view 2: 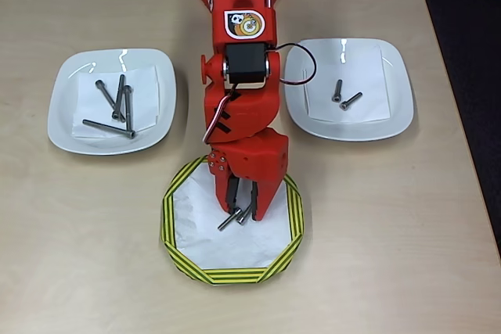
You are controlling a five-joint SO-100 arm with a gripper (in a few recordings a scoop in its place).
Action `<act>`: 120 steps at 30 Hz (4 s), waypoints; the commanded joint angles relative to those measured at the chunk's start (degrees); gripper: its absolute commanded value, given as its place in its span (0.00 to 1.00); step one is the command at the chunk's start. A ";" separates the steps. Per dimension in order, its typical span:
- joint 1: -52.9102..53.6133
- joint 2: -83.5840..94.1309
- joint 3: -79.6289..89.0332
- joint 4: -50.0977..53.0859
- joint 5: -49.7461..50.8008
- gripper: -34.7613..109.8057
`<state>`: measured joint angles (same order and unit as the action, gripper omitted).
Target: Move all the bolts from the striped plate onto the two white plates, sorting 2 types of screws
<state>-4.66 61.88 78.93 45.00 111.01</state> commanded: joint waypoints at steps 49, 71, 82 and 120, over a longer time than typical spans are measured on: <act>3.69 -6.24 -5.62 15.73 -21.09 0.29; 3.34 -4.57 -18.81 31.82 -25.05 0.24; 2.90 -2.37 -23.73 37.71 -26.81 0.24; -38.50 56.25 43.51 21.53 17.05 0.37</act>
<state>-42.19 115.66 121.11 68.99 127.71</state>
